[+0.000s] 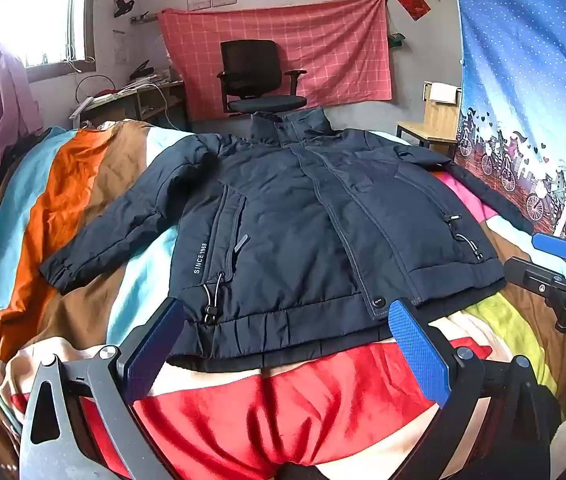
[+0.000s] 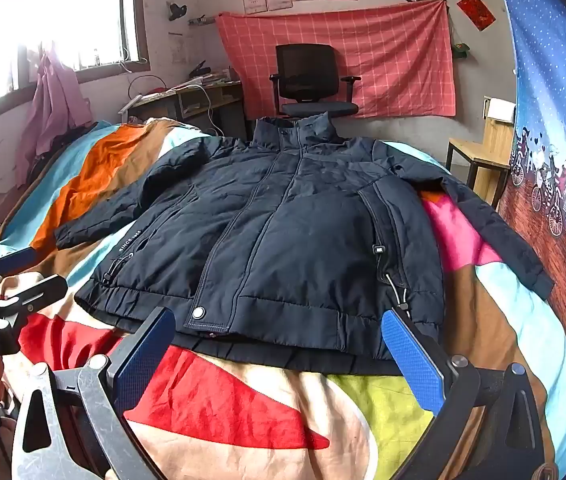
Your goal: Fold large clothes
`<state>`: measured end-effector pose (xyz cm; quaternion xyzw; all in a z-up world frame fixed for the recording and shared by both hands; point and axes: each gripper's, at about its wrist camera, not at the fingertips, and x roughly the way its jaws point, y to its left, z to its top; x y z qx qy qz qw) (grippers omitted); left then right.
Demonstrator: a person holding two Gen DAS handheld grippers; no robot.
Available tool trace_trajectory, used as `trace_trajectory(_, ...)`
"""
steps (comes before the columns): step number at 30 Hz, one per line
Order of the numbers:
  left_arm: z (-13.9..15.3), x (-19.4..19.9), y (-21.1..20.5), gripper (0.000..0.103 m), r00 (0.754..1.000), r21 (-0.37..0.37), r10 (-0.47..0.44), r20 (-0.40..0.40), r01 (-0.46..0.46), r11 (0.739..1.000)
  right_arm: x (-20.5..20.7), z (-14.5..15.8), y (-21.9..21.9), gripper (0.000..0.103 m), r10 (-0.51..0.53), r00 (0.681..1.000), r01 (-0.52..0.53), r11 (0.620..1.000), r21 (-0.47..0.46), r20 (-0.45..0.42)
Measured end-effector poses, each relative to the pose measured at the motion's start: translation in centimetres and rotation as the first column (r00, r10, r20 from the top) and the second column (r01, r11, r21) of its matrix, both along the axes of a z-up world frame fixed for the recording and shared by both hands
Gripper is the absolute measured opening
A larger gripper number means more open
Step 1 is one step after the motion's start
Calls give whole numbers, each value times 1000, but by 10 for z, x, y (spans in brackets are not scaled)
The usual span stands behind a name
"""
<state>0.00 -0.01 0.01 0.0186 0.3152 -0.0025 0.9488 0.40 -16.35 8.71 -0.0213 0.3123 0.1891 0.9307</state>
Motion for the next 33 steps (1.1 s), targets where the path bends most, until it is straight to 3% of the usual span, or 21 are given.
trace_trajectory(33,0,-2,5,100,1000,6,3,-1,-3,1000,2,0,1,103,-2,1000,2,1000,0,-11)
